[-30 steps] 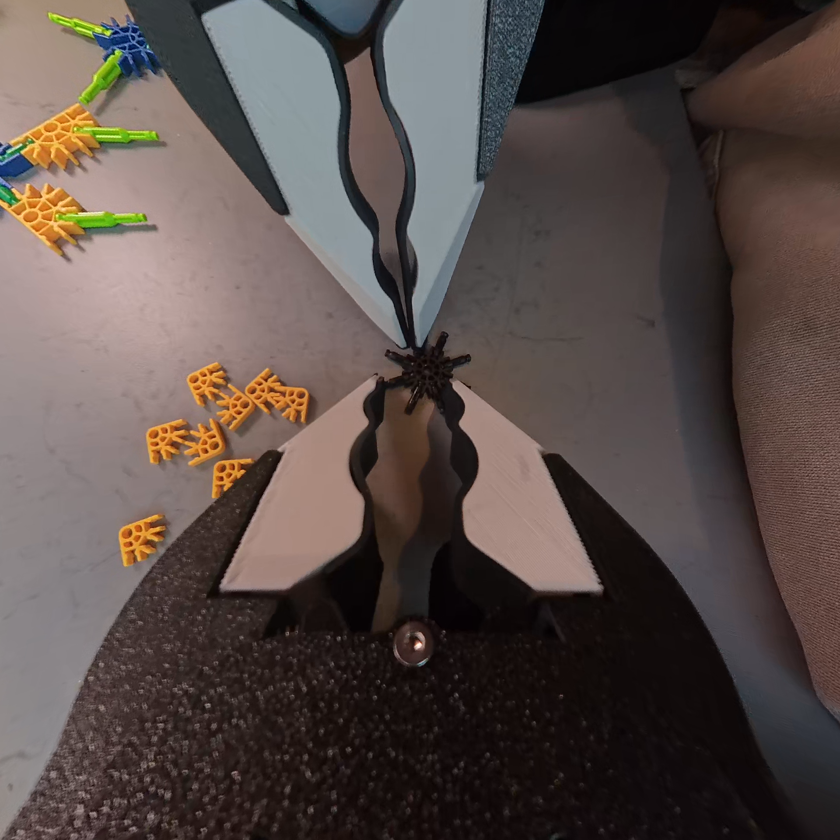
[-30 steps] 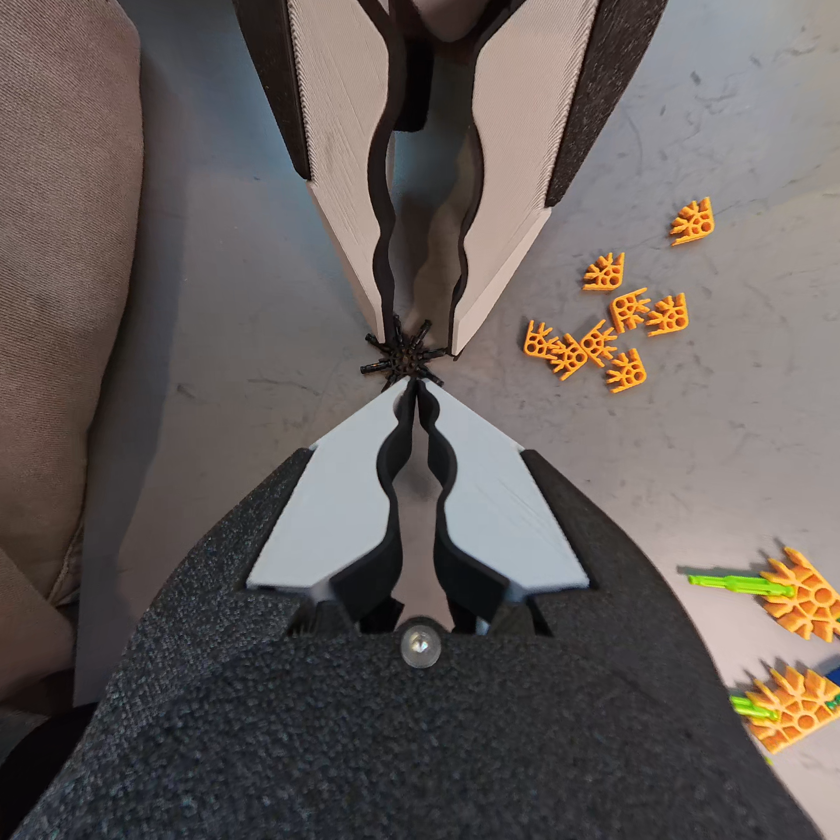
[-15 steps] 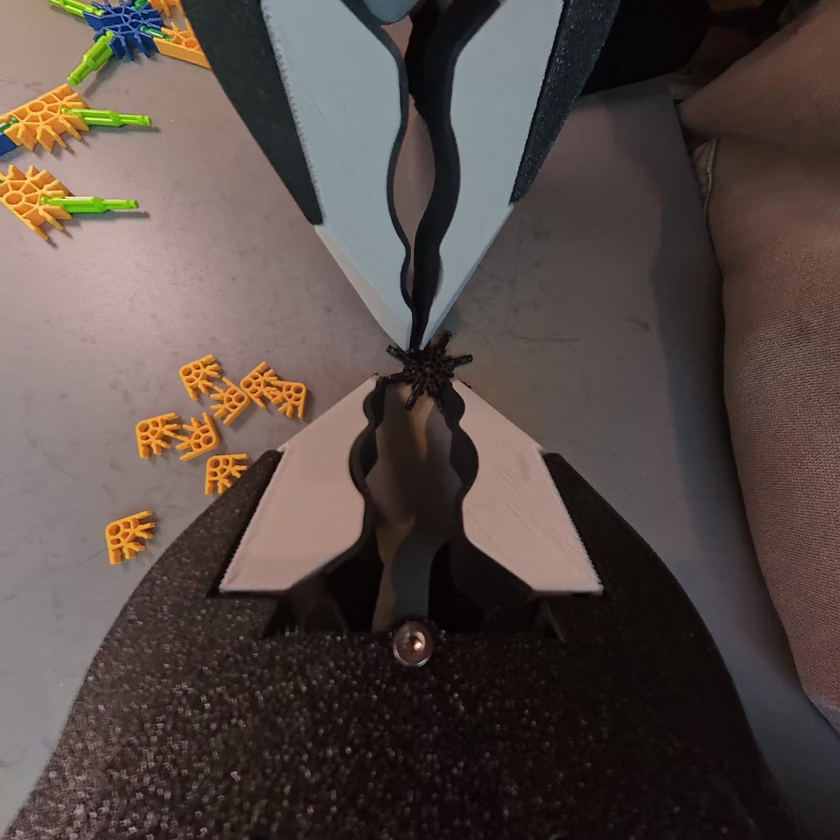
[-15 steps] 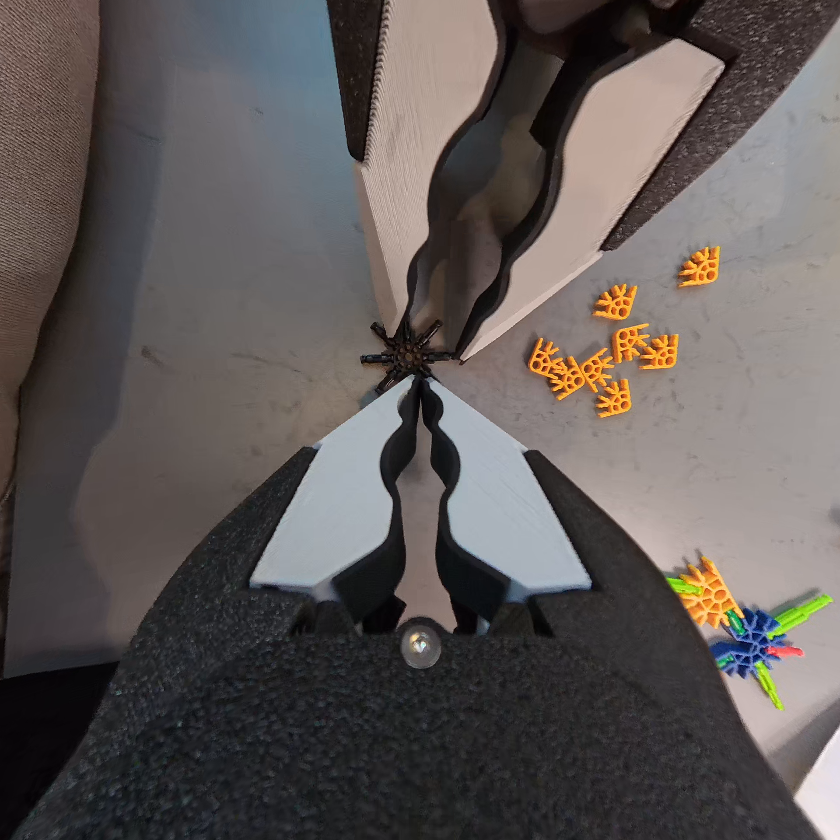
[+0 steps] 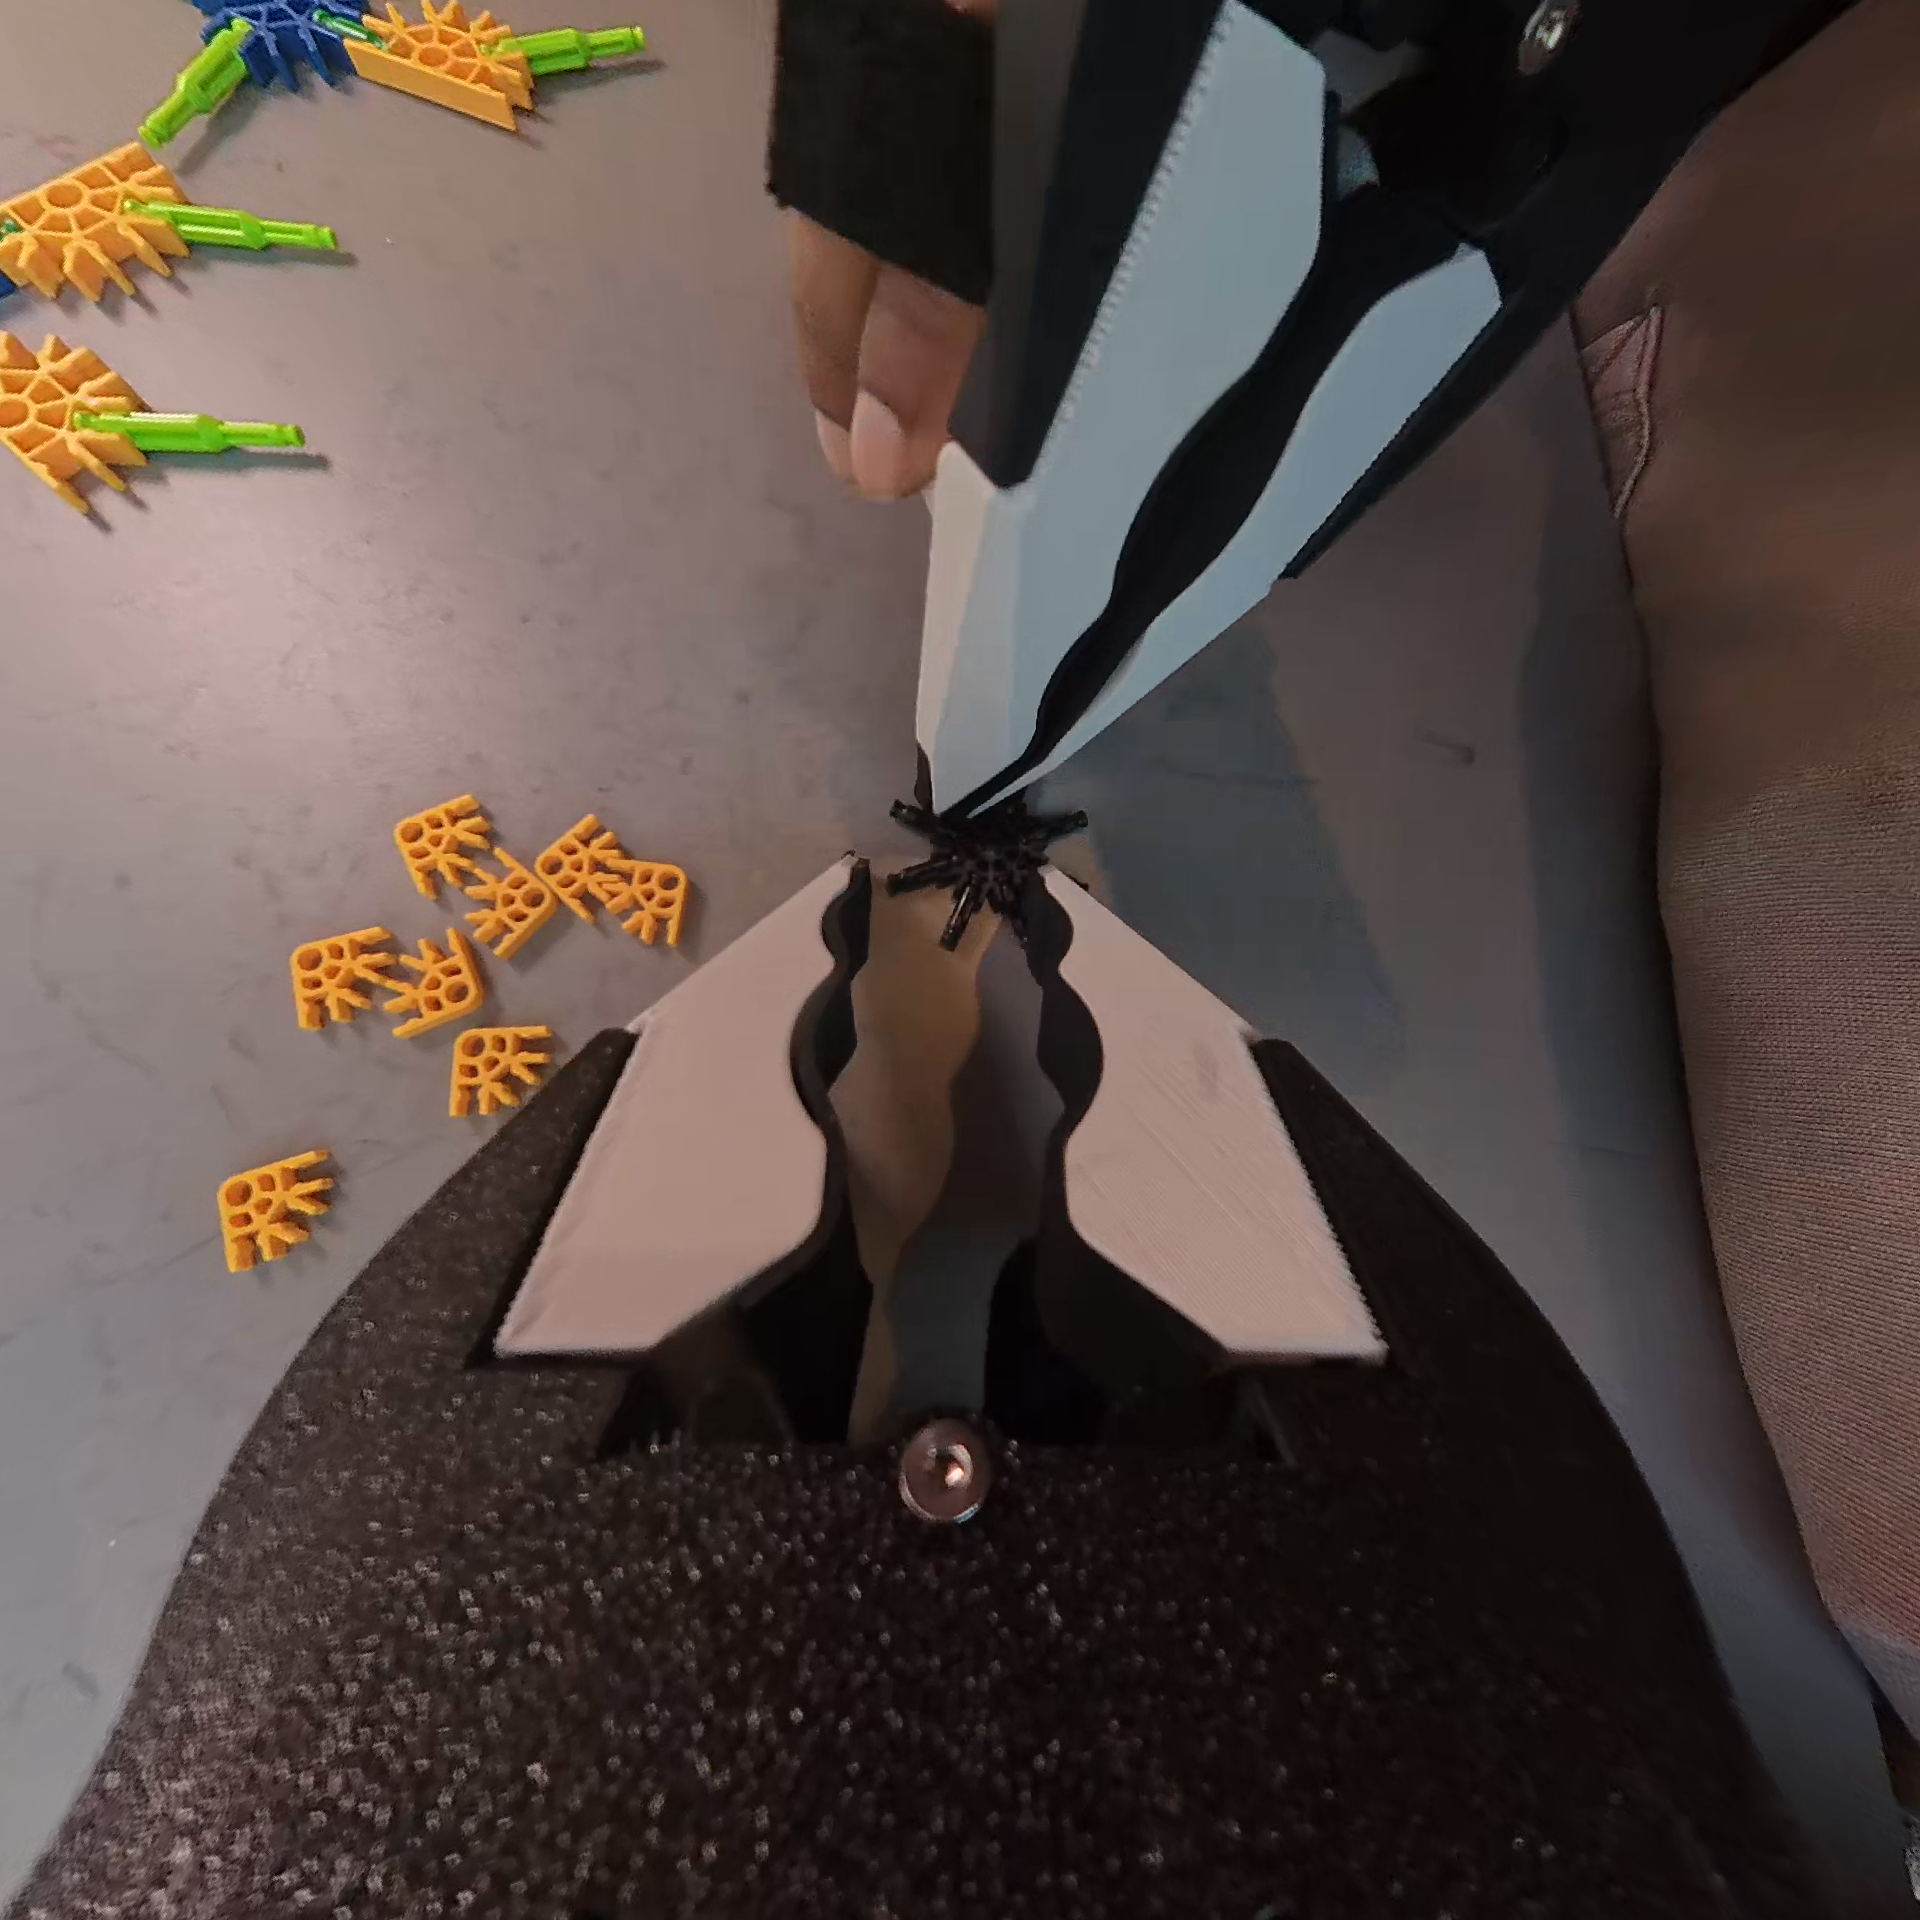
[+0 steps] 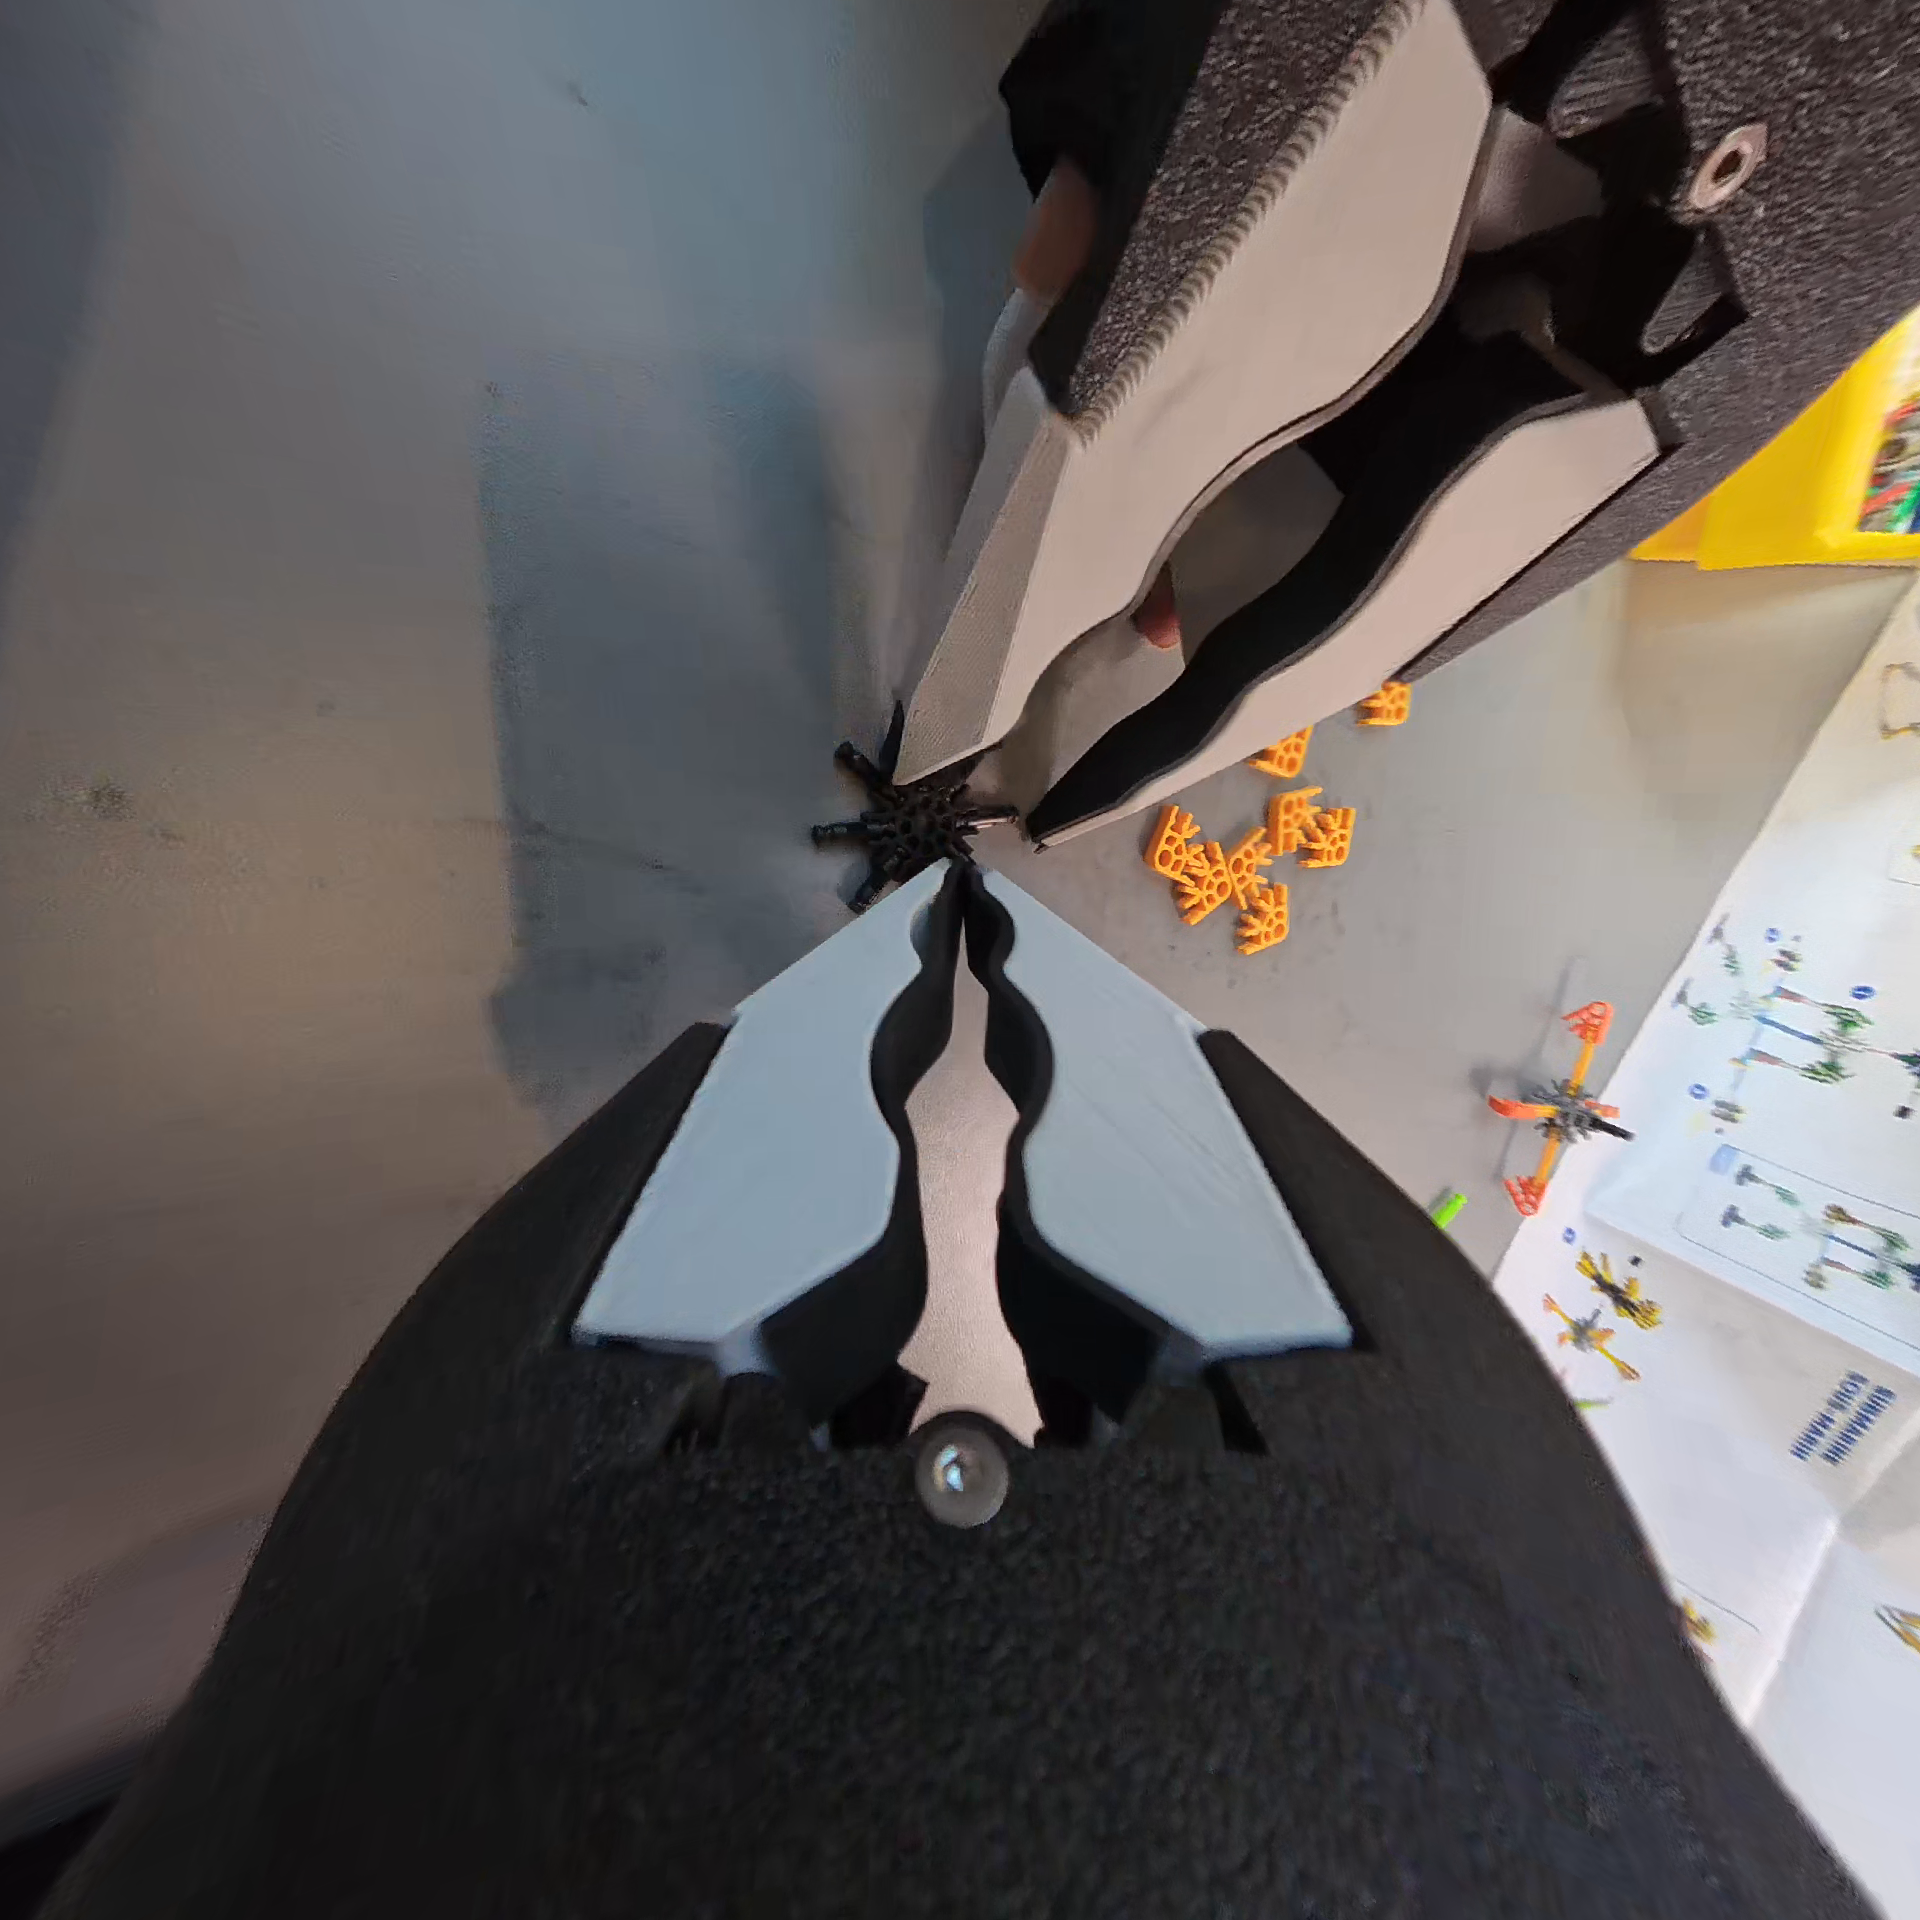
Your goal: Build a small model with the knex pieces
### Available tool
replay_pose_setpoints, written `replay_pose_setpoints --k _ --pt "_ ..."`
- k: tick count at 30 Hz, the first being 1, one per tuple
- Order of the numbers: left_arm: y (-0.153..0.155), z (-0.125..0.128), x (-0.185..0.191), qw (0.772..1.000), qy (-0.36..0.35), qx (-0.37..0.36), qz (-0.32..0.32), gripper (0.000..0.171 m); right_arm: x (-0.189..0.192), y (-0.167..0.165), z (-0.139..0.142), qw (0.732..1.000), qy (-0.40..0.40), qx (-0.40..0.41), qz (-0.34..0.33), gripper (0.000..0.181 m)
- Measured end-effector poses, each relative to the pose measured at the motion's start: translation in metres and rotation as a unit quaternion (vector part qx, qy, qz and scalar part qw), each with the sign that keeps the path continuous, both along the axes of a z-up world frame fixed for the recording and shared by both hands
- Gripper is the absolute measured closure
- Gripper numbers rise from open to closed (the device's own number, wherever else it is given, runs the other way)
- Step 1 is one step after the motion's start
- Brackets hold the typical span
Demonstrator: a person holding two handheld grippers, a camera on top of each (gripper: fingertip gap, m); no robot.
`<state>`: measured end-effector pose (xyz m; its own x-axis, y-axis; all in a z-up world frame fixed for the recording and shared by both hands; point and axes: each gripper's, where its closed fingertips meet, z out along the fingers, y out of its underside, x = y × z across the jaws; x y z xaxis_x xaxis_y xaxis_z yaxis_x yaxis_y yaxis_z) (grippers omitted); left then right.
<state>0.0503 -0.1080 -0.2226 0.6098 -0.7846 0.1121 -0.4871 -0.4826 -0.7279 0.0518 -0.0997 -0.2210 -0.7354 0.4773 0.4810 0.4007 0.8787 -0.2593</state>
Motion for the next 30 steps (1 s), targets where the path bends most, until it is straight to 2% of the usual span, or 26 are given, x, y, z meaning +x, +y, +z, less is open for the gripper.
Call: replay_pose_setpoints --k 3,6,11,15,25,30 --pt "-0.001 0.000 0.000 1.000 0.005 0.000 0.003 0.142 0.000 0.000 0.001 0.998 0.062 0.006 -0.030 0.181" --pt "-0.001 0.000 0.000 1.000 0.010 0.005 0.003 0.145 -0.002 0.003 0.004 0.992 0.089 -0.046 -0.077 0.181" --pt "-0.001 0.000 0.000 1.000 0.010 0.009 0.005 0.145 -0.003 0.007 0.015 0.973 0.080 -0.159 -0.149 0.181" --pt "-0.001 0.000 0.000 1.000 0.010 0.010 0.005 0.145 0.001 -0.003 0.015 0.946 0.014 -0.264 -0.189 0.181" --pt "0.000 0.000 0.000 1.000 0.010 0.010 0.006 0.145 0.003 -0.002 0.002 0.952 -0.025 -0.238 -0.191 0.181" --pt "0.000 0.000 0.001 1.000 0.010 0.010 0.006 0.145 0.005 -0.002 0.001 0.941 -0.068 -0.250 -0.217 0.181"
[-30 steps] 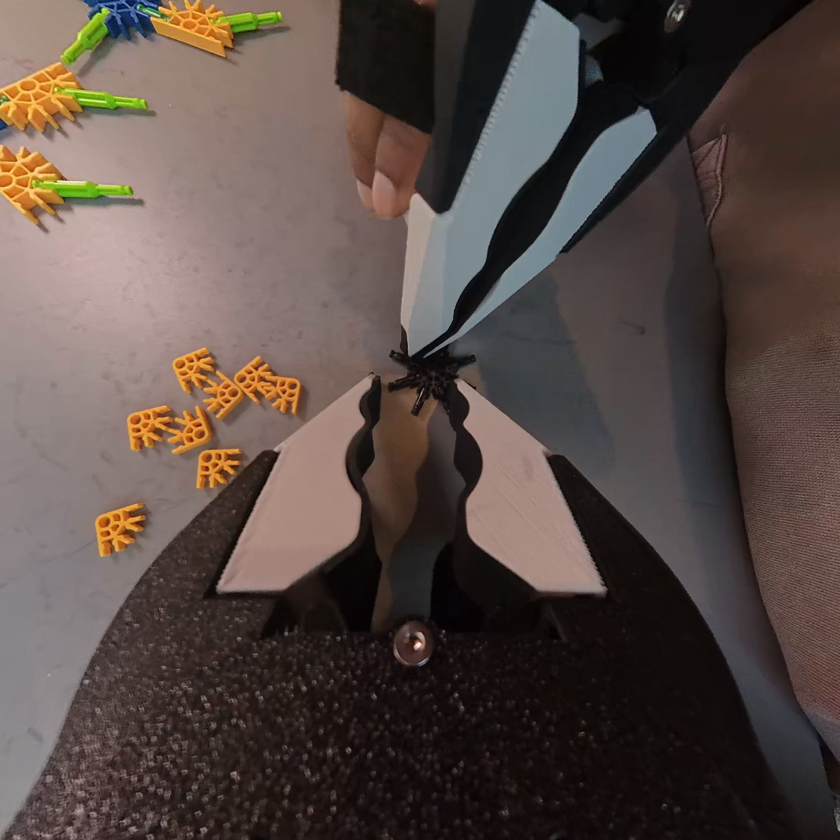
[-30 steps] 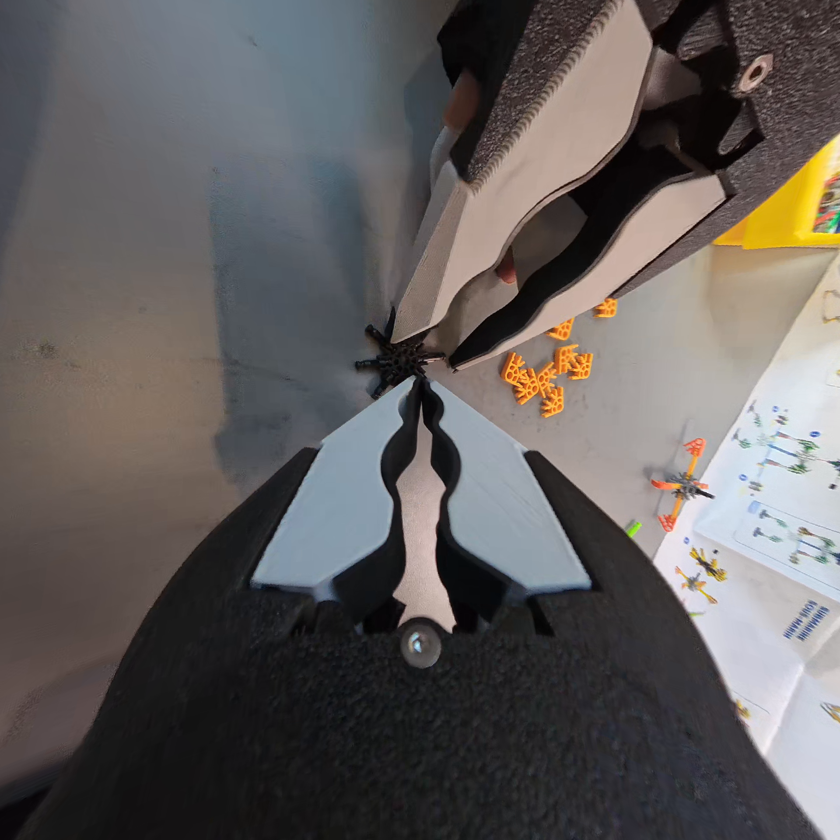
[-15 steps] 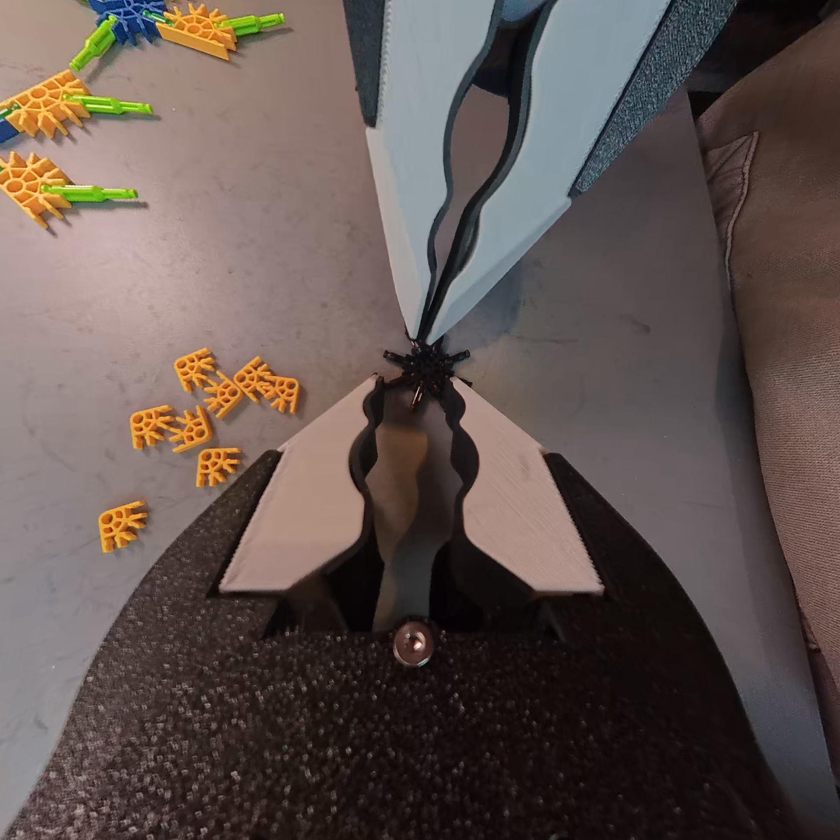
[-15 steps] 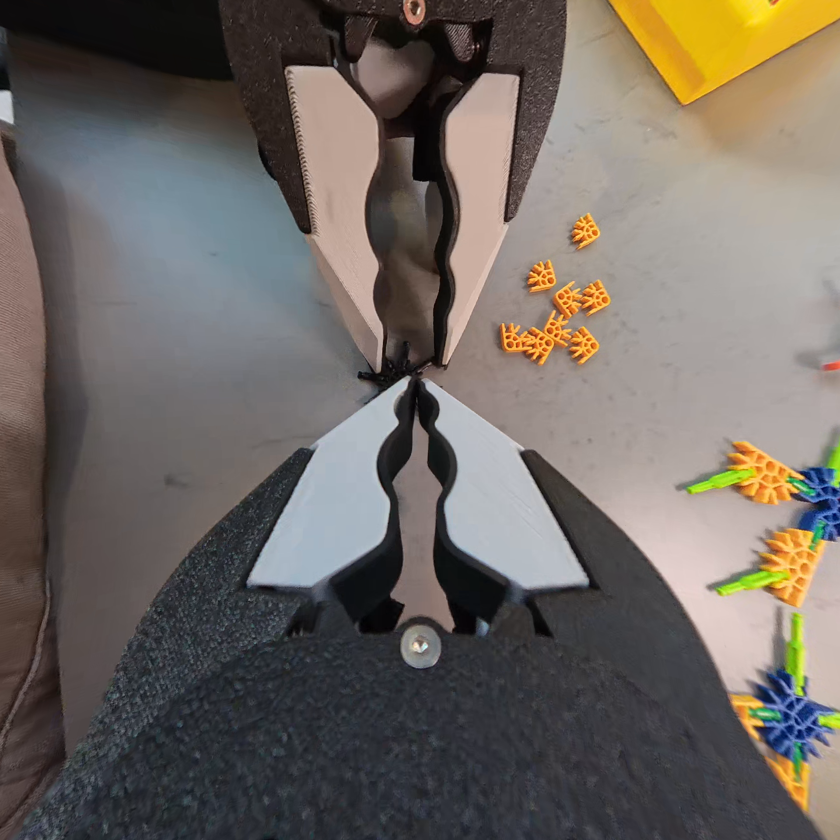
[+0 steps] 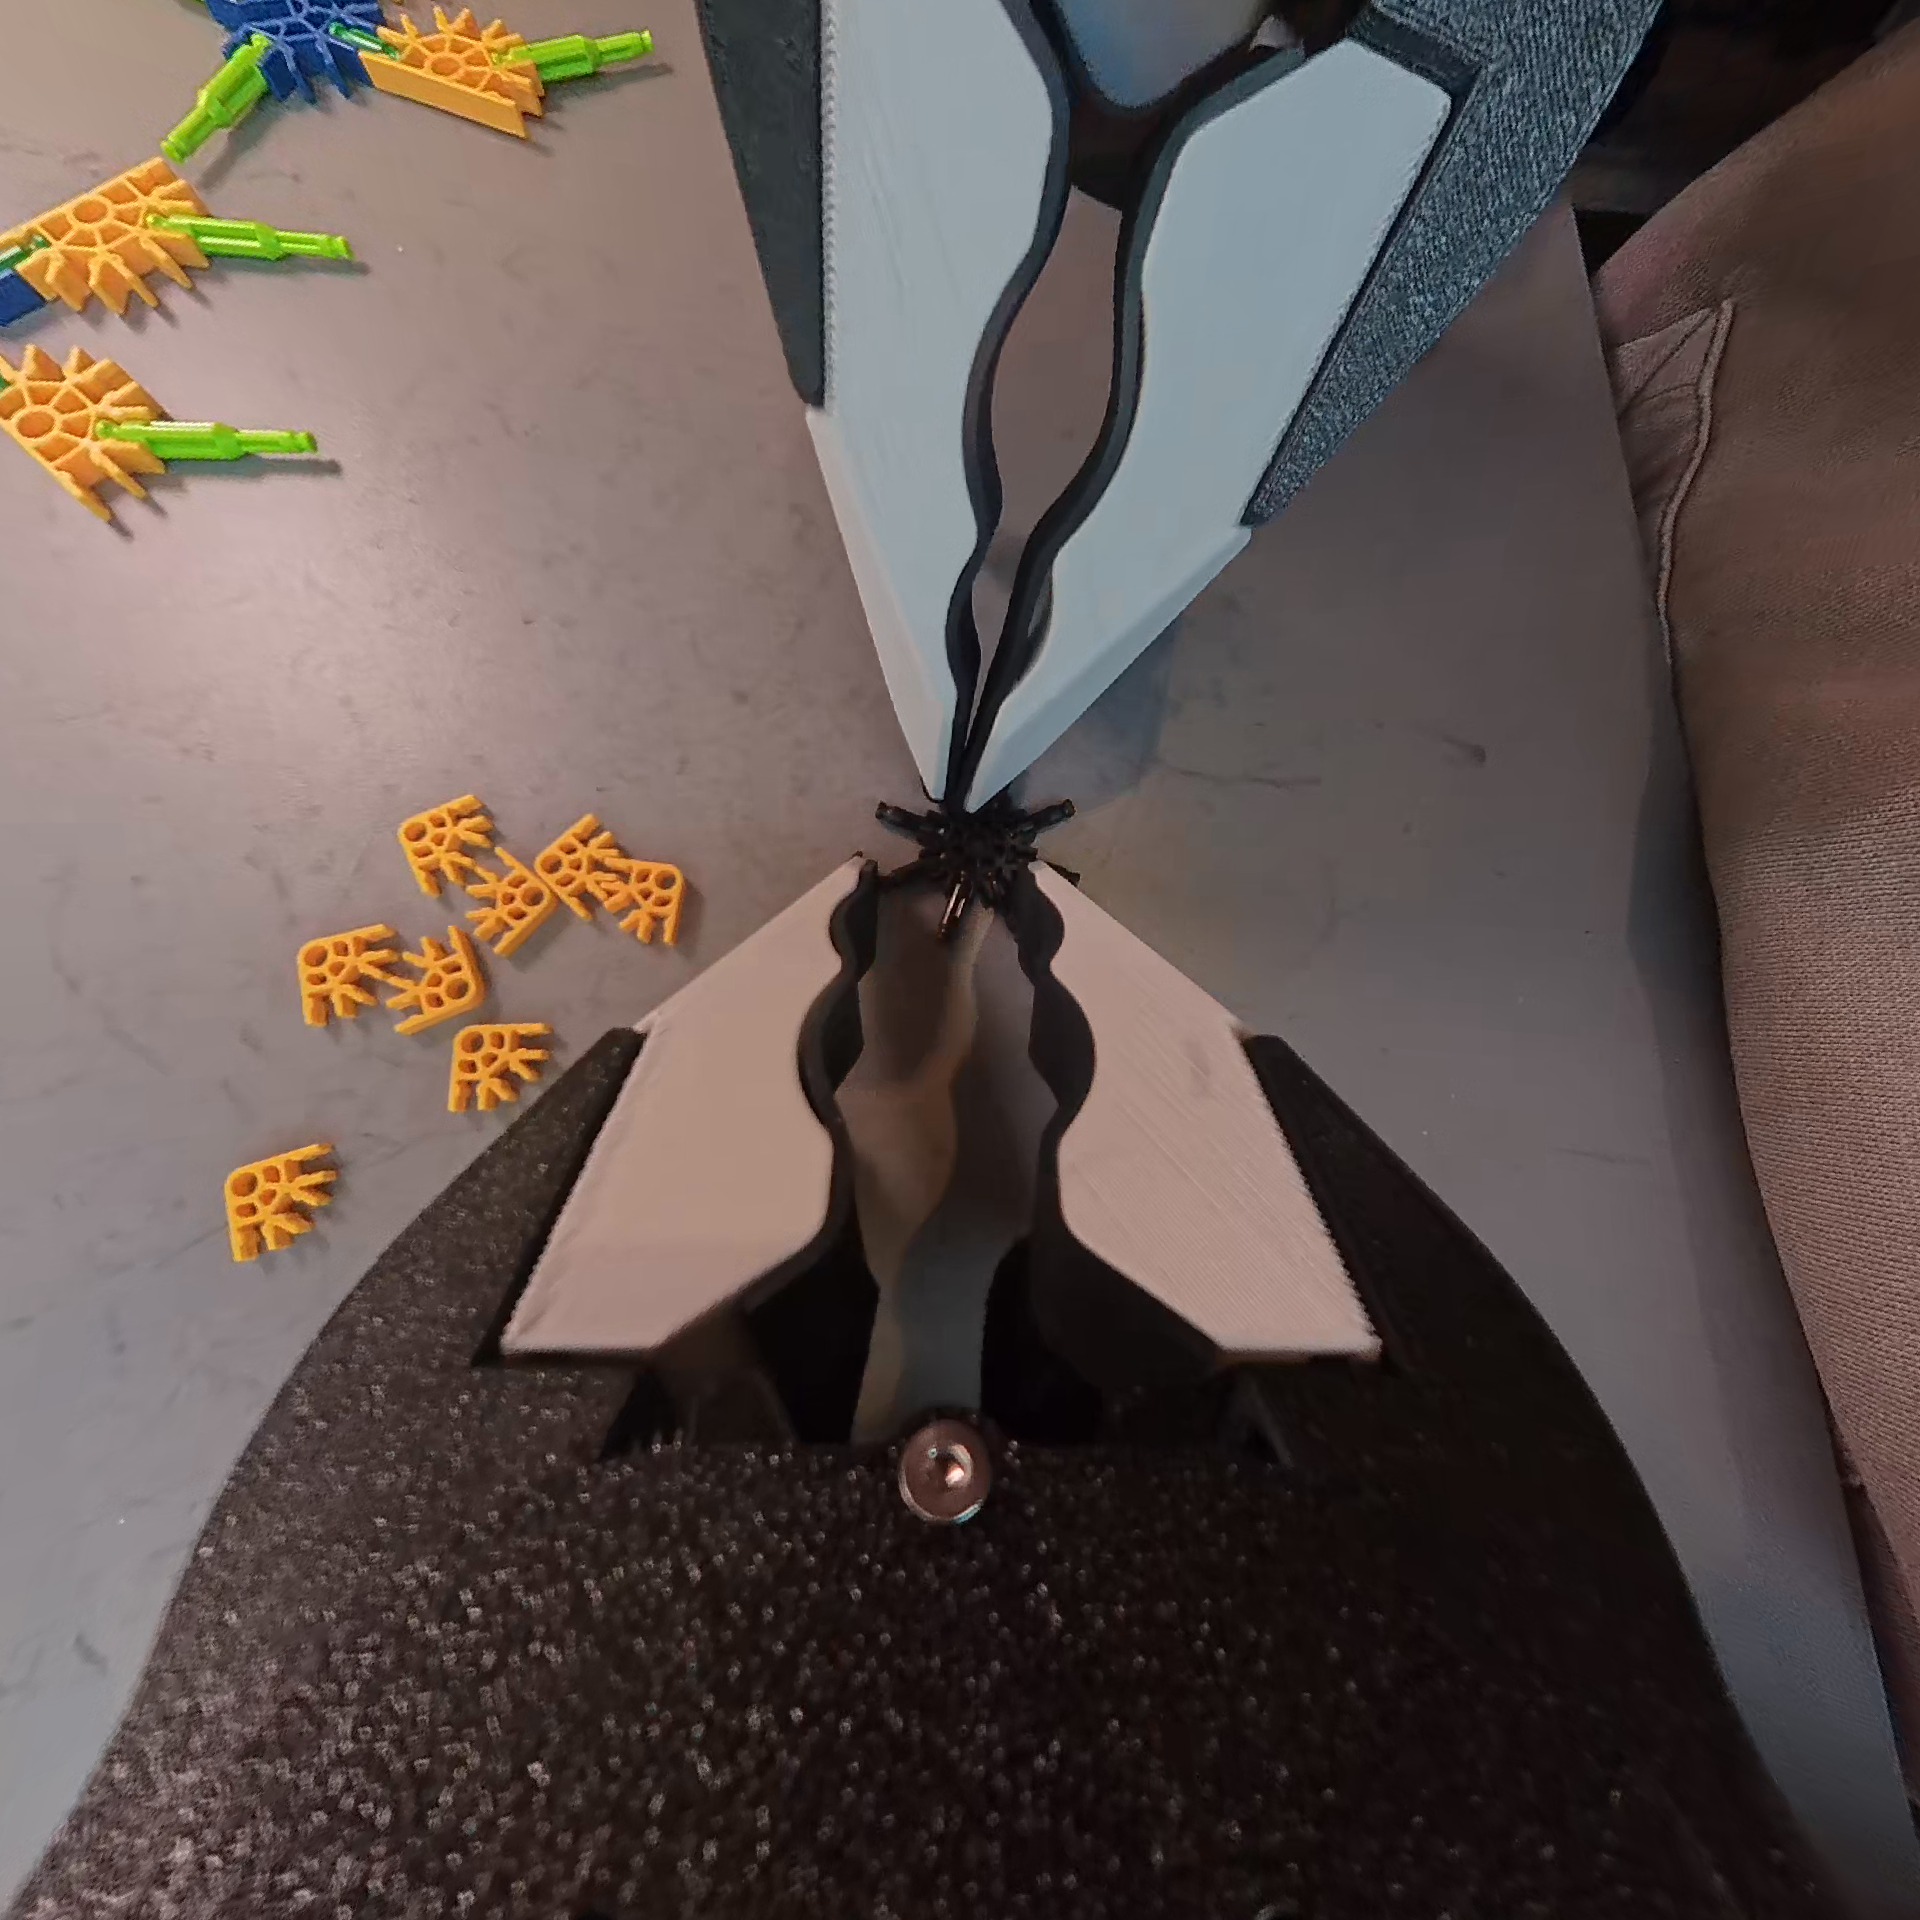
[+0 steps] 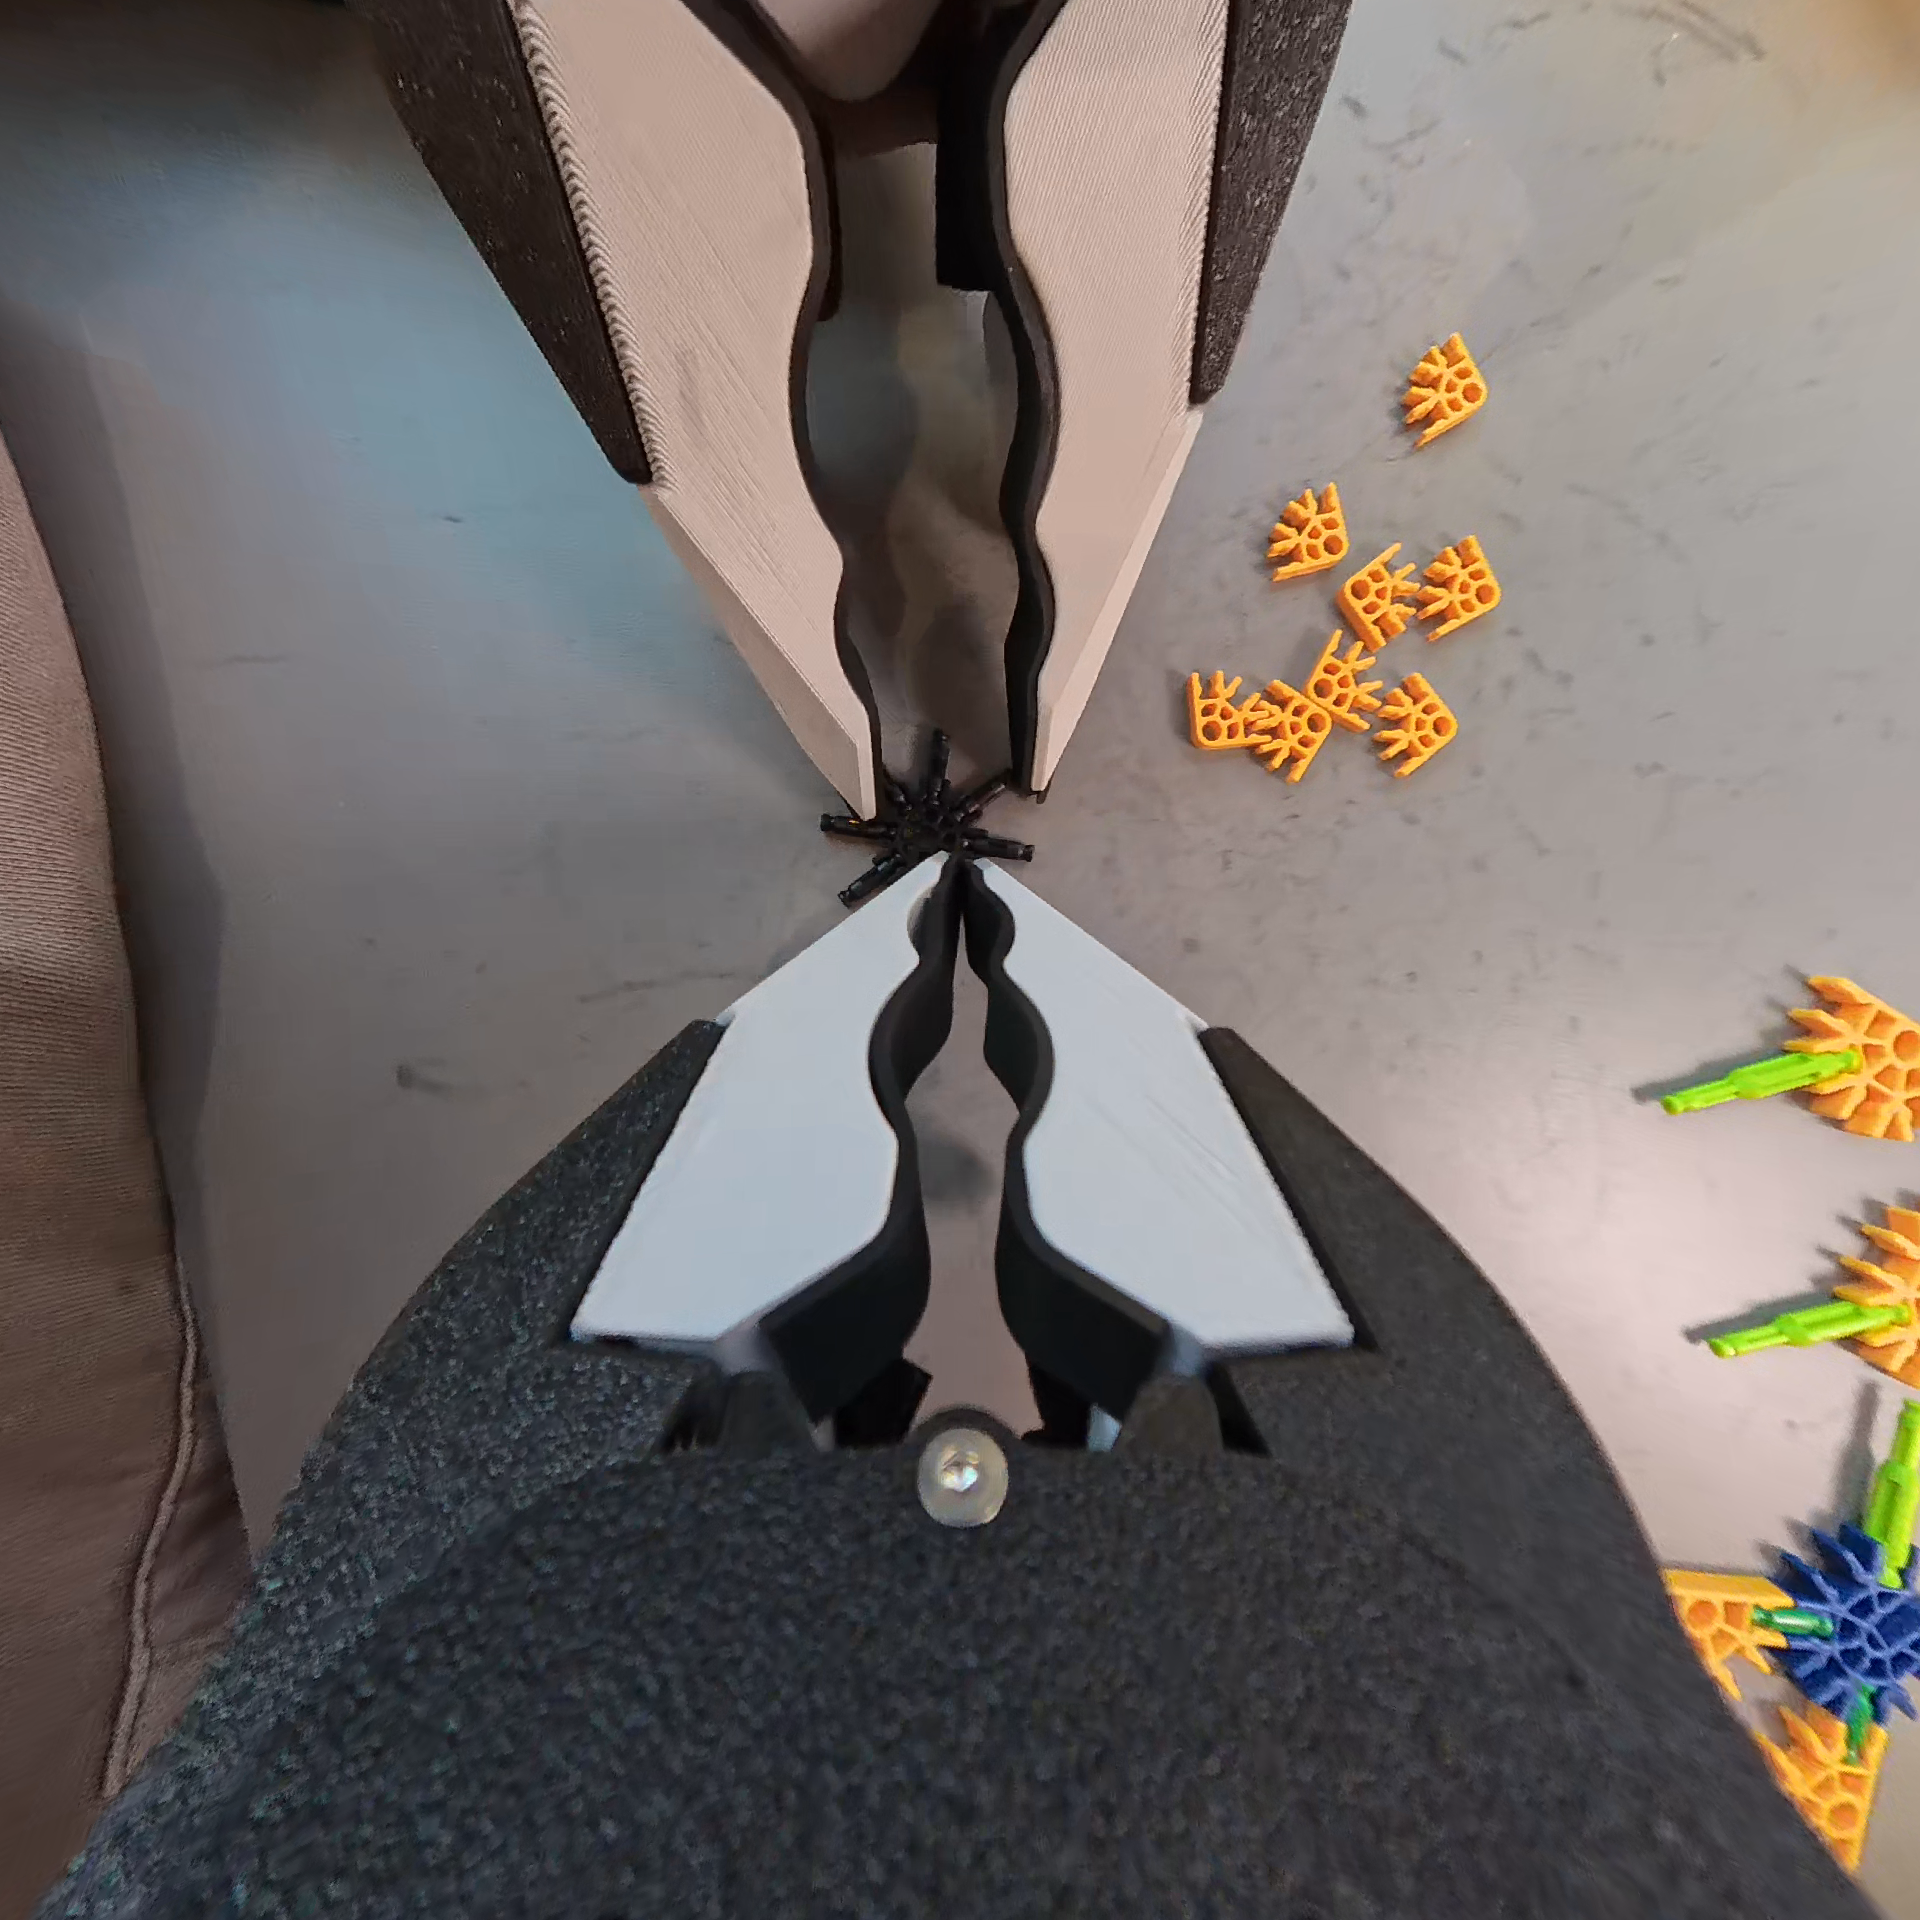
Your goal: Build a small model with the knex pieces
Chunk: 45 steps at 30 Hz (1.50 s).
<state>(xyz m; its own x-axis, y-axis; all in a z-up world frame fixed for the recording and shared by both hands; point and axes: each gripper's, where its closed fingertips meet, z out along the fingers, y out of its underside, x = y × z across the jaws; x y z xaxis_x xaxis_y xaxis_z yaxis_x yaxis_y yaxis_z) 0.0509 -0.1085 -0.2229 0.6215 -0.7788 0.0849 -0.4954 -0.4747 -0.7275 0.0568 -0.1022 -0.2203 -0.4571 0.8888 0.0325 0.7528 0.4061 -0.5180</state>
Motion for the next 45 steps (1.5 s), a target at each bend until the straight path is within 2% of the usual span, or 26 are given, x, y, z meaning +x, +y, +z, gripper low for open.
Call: replay_pose_setpoints --k 3,6,9,11,13,15,16,19,23,26,28,29,31,35,40,45 --pt "0.000 0.000 0.000 1.000 0.001 0.000 0.000 0.145 0.002 0.001 -0.003 1.000 -0.024 0.002 -0.001 0.181" --pt "0.000 0.000 0.000 1.000 0.004 0.003 0.000 0.145 0.000 0.000 -0.002 0.999 -0.033 -0.031 -0.004 0.181" --pt "0.000 0.000 -0.002 1.000 0.006 0.003 0.001 0.145 -0.004 0.001 -0.001 1.000 -0.005 -0.009 0.004 0.181" --pt "0.001 0.000 -0.002 1.000 0.006 0.004 0.000 0.145 -0.006 0.005 0.002 0.999 0.019 -0.033 -0.031 0.181" --pt "0.001 0.000 -0.003 1.000 0.017 0.017 -0.008 0.145 -0.013 0.010 0.023 0.991 0.095 -0.072 -0.066 0.171" --pt "0.004 0.001 -0.007 0.999 0.030 0.033 -0.002 0.145 -0.007 0.013 0.040 0.981 0.130 -0.109 -0.097 0.165" --pt "0.005 0.002 -0.010 0.999 0.033 0.035 -0.001 0.144 -0.002 0.015 0.041 0.978 0.134 -0.114 -0.113 0.155" --pt "0.005 0.009 -0.021 0.999 0.031 0.042 0.006 0.138 0.014 0.010 0.029 0.979 0.133 -0.087 -0.130 0.142" --pt "0.016 0.029 -0.052 0.995 0.013 0.072 0.062 0.138 0.015 0.004 0.019 0.985 0.125 -0.026 -0.116 0.142" --pt "0.020 0.032 -0.078 0.991 0.004 0.074 0.114 0.138 0.007 -0.005 0.008 0.990 0.075 -0.048 -0.111 0.124" --pt "0.024 0.030 -0.095 0.985 0.010 0.079 0.151 0.138 -0.001 -0.008 0.002 0.992 0.057 -0.032 -0.112 0.115" --pt "0.027 0.031 -0.101 0.982 0.011 0.086 0.169 0.138 -0.006 -0.006 -0.001 0.991 0.056 -0.017 -0.121 0.118" --pt "0.030 0.033 -0.111 0.977 0.013 0.093 0.194 0.138 -0.009 -0.009 -0.003 0.990 0.045 -0.032 -0.127 0.137" --pt "0.032 0.028 -0.120 0.973 0.020 0.081 0.215 0.135 -0.003 0.006 -0.003 0.989 0.047 -0.033 -0.139 0.162" --pt "0.031 0.007 -0.116 0.976 0.046 0.039 0.212 0.125 0.008 0.051 0.001 0.985 0.049 -0.021 -0.162 0.163" --pt "0.033 0.000 -0.103 0.979 0.042 0.027 0.198 0.128 -0.012 0.078 0.020 0.984 0.091 -0.034 -0.152 0.163"
